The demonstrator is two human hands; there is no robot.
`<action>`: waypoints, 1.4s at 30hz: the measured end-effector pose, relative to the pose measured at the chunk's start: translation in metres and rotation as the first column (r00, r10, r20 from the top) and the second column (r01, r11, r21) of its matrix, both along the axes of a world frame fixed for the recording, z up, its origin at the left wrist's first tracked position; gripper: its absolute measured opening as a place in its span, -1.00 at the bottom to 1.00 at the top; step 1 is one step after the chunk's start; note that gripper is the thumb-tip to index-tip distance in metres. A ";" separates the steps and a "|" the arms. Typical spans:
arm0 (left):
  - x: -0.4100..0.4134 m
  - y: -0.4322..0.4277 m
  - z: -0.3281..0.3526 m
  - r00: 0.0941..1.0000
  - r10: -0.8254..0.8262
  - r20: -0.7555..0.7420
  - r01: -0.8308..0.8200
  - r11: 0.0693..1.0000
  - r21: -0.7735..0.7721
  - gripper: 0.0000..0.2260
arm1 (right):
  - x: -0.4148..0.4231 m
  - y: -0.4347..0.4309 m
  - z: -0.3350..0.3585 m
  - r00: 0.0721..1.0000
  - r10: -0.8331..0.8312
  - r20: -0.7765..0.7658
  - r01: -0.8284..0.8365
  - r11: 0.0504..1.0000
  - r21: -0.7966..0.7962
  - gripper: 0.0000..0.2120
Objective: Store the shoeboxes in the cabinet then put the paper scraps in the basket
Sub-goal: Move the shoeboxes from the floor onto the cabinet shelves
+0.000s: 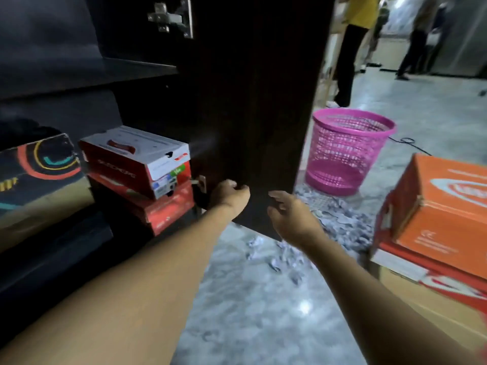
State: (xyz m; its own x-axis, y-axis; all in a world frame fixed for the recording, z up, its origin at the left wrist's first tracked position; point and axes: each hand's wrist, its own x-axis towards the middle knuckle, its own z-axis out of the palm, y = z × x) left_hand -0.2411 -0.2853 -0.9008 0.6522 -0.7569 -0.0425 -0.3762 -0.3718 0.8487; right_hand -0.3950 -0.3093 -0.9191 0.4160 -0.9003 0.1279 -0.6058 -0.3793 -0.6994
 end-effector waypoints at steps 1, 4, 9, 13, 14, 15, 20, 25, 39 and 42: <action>-0.020 0.001 -0.001 0.997 -0.081 0.012 0.080 0.997 0.012 -0.67 | -0.024 0.007 -0.001 0.999 -0.043 -0.028 0.042 0.999 -0.007 -0.59; -0.077 0.005 -0.002 0.956 -0.293 0.034 0.293 0.956 0.008 -0.78 | -0.095 0.029 -0.007 0.982 -0.187 -0.039 0.185 0.982 -0.033 -0.61; -0.169 0.013 -0.021 0.872 -0.489 -0.004 0.489 0.872 0.025 -0.78 | -0.194 0.055 -0.033 0.878 -0.474 0.065 0.473 0.880 0.032 -0.66; -0.238 0.017 -0.055 0.815 -0.569 -0.109 0.579 0.810 0.093 -0.84 | -0.259 0.072 -0.063 0.799 -0.599 -0.049 0.600 0.793 0.105 -0.56; -0.252 0.016 -0.066 0.804 -0.580 -0.127 0.593 0.798 0.110 -0.81 | -0.275 0.073 -0.071 0.770 -0.632 -0.085 0.637 0.759 0.134 -0.52; -0.265 0.016 -0.076 0.792 -0.593 -0.146 0.609 0.784 0.123 -0.73 | -0.291 0.074 -0.080 0.739 -0.665 -0.110 0.673 0.724 0.149 -0.48; -0.309 0.003 -0.121 0.783 -0.585 -0.213 0.621 0.760 0.194 -0.53 | -0.355 0.065 -0.119 0.579 -0.797 -0.171 0.812 0.546 0.205 -0.38; -0.336 -0.028 -0.148 0.861 -0.450 -0.239 0.499 0.839 0.216 -0.45 | -0.393 0.047 -0.145 0.473 -0.876 -0.095 0.856 0.431 0.285 -0.27; -0.337 -0.052 -0.189 0.927 -0.316 -0.203 0.356 0.910 0.213 -0.60 | -0.417 0.027 -0.169 0.471 -0.879 0.075 0.831 0.471 0.297 -0.52; -0.330 -0.038 -0.191 0.926 -0.325 -0.191 0.362 0.908 0.209 -0.64 | -0.412 0.043 -0.172 0.465 -0.882 0.072 0.836 0.465 0.293 -0.42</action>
